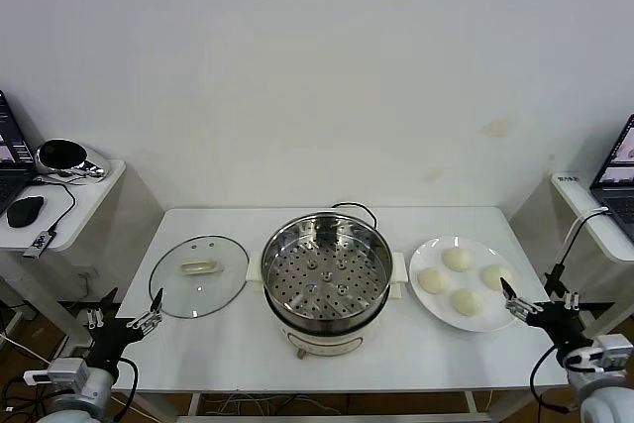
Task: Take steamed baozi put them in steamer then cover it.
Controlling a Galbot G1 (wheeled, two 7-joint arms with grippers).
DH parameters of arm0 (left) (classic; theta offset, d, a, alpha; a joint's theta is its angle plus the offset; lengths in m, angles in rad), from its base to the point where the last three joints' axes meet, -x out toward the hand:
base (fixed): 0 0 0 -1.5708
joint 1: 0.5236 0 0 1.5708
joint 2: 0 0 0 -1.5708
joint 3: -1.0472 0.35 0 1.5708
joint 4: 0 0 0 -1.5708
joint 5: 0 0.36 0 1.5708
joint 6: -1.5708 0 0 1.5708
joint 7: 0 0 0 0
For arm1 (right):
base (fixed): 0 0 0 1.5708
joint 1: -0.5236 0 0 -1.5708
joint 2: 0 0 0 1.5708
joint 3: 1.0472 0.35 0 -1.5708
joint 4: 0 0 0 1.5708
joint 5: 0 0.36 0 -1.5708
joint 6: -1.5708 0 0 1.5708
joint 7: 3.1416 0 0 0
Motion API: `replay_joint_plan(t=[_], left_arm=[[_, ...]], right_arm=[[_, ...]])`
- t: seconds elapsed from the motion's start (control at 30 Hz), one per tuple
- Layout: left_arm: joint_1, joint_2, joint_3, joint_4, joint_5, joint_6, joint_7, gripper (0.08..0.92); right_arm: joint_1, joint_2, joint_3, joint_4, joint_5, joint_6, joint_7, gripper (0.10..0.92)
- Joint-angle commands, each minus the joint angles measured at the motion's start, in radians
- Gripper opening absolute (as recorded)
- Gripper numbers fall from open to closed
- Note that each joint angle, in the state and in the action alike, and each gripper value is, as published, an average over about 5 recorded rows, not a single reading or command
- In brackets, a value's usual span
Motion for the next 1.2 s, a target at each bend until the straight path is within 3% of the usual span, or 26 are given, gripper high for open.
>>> replay_joint_plan(t=[0.03,0.33,0.63,0.87,1.2], left_arm=[[0.005,0.001,0.003,-0.002,0.02,0.002,-0.002,0.823],[0.015,-0.007,0.011,-0.02,0.065,0.001,-0.016,0.823],[0.033,-0.024,0.0,-0.033,0.068,-0.003,-0.013,0.823],[0.049,-0.044,-0.001,-0.054,0.073,-0.009,-0.012,0.823],[0.08,-0.05,0.005,-0.084,0.093,-0.015,-0.012,0.823]], right_arm=[[0.06,-0.122,0.05,-0.006,-0.041,-0.091,-0.039,0.823],[0.271,-0.448,-0.125,-0.149,-0.386,-0.186,-0.415,0.823],[0.884,-0.63,-0.71,-0.414,-0.615,-0.08,-0.834,0.823],[1.286,-0.573,-1.178,-0.62,-0.752,0.054,-0.949,0.823],[1.464,-0.273,-1.373,-1.003,-0.906,0.381,-0.986,0.823]])
